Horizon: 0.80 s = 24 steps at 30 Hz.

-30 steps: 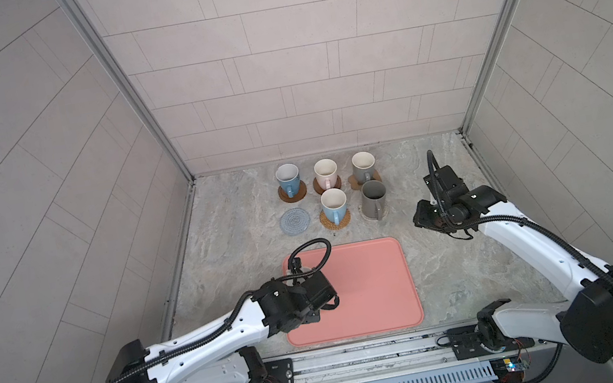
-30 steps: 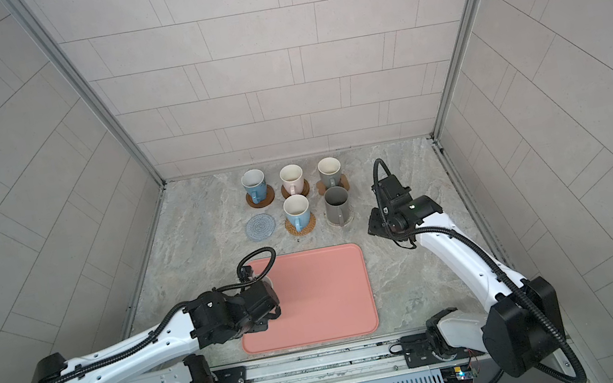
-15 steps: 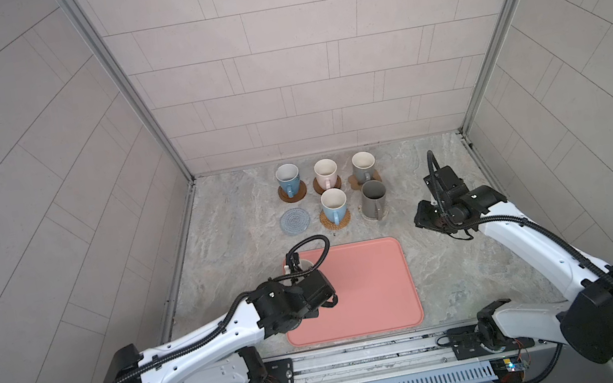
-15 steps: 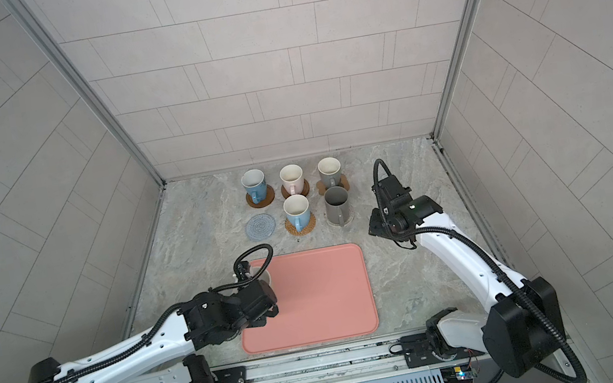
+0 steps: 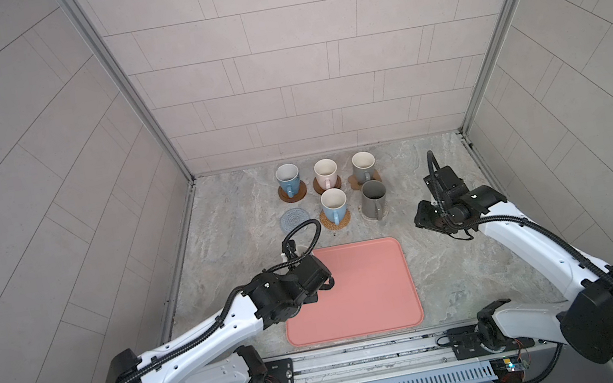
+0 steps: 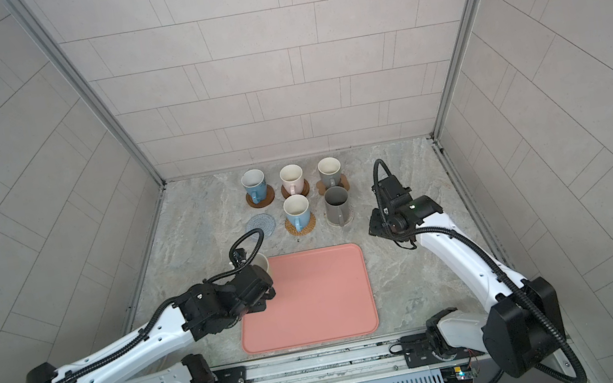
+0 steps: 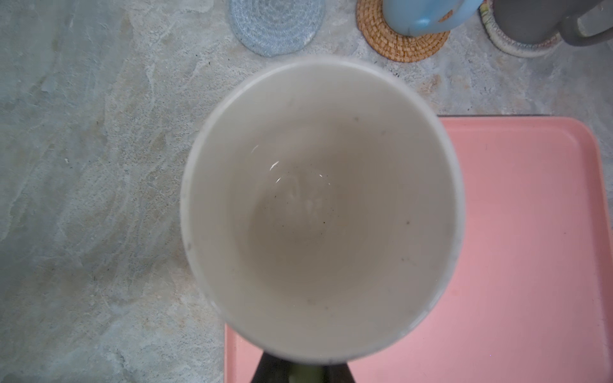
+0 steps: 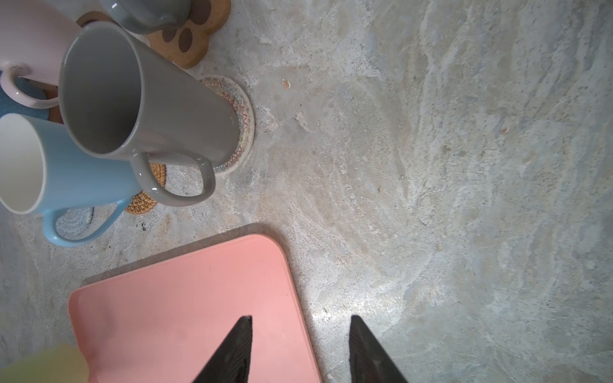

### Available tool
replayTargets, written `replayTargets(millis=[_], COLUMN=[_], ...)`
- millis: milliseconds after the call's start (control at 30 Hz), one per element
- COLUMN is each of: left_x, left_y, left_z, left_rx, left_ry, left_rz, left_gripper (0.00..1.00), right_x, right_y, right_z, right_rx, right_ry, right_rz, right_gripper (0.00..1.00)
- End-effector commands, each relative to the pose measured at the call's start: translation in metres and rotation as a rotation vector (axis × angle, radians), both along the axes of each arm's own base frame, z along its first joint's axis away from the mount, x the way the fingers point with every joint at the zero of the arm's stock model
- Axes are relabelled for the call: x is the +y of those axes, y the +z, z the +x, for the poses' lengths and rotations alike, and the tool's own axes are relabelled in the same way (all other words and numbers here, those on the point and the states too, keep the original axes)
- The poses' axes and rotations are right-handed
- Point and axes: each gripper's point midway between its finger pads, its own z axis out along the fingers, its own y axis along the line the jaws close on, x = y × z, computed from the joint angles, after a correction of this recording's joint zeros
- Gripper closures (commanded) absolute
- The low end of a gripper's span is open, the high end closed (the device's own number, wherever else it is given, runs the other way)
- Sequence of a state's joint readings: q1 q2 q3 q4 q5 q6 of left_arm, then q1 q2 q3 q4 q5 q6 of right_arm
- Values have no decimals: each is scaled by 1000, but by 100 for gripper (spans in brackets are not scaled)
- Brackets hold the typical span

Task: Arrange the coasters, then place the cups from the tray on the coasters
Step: 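Lift the pale green mug with left gripper off the tray, then carry the pale green mug with left gripper over the blue knit coaster and lower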

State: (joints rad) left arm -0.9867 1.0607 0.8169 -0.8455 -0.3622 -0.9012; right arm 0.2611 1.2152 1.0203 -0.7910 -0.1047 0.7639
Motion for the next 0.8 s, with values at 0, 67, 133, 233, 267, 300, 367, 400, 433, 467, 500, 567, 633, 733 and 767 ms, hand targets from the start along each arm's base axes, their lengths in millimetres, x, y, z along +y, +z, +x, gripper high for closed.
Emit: replayTargets(millis=[0, 67, 133, 233, 267, 300, 367, 400, 433, 467, 500, 567, 633, 733, 767], left_x=[-6, -6, -4, -1, -1, -1, -1, -1, -1, -2, -2, -2, 0, 1, 0], left_y=[25, 23, 23, 25, 25, 26, 27, 27, 29, 30, 31, 34, 36, 38, 38], left_z=[25, 32, 39, 50, 54, 58, 65, 68, 71, 75, 78, 85, 92, 103, 108], left_rx=[-98, -89, -89, -99, -103, -107, -114, -115, -120, -125, -128, -141, -153, -164, -167], left_ry=[14, 14, 21, 32, 32, 38, 25, 28, 29, 27, 28, 31, 36, 40, 41], left_rz=[-34, -42, -42, -39, -44, -49, -40, -40, -41, -40, -39, -39, -36, -38, -44], left_gripper=[93, 93, 93, 93, 93, 93, 94, 94, 94, 94, 94, 95, 94, 95, 95], right_x=[-6, -7, -7, -7, -7, -7, -7, -7, -8, -8, -8, -9, -9, -9, -9], right_y=[2, 2, 2, 4, 3, 3, 4, 4, 3, 4, 4, 5, 6, 6, 7], right_z=[-8, -8, -8, -8, -8, -8, -8, -8, -9, -10, -10, -10, -11, -11, -11], right_rx=[-1, -2, -1, -5, -4, -3, -2, -2, 1, 0, 0, -2, -4, -5, -6], right_ry=[-18, -19, -22, -25, -26, -26, -26, -26, -27, -28, -29, -30, -32, -33, -33], right_rz=[-17, -18, -17, -15, -14, -14, -15, -16, -18, -20, -20, -22, -22, -22, -21], right_gripper=[50, 50, 50, 50, 50, 50, 50, 50, 50, 50, 50, 50, 50, 50, 50])
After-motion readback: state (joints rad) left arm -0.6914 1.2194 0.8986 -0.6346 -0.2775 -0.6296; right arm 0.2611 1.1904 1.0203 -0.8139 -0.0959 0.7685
